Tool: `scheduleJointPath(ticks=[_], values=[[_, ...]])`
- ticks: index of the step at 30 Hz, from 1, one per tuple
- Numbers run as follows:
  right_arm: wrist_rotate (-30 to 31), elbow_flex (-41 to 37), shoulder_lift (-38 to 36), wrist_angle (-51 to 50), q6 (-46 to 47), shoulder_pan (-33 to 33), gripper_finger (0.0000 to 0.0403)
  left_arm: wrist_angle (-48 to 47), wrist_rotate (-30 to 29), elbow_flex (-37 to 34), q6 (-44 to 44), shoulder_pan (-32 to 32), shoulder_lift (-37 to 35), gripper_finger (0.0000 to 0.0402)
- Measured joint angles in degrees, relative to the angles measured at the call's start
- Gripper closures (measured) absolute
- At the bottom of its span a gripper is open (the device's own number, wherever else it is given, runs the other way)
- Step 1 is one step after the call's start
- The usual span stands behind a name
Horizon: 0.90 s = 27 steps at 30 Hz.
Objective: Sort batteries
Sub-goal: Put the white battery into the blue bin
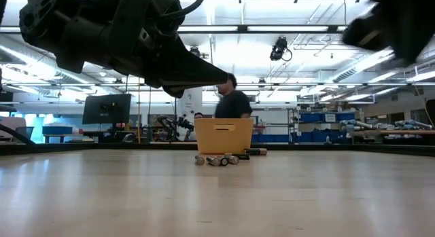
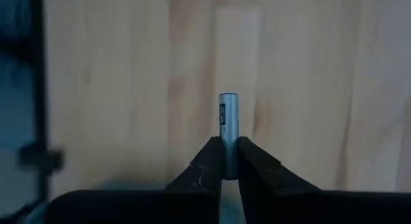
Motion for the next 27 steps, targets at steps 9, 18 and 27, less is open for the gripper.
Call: scheduleJointPath(ticks=[9, 18, 27], values=[[-2.07, -1.43, -2.75, -9.04, 19.14, 15.09, 0.0364, -0.17, 0.00, 0.02, 0.03, 0.00, 0.00, 0.0396], [-2.43, -11.13, -2.55, 3.00, 30.85, 21.80, 0.0353, 0.07, -0.02, 0.02, 0.04, 0.00, 0.00, 0.0396], [-3.37, -10.74, -2.60, 1.25, 33.72, 20.75, 0.0286, 0.13, -0.01, 0.02, 0.03, 0.00, 0.00, 0.0396]])
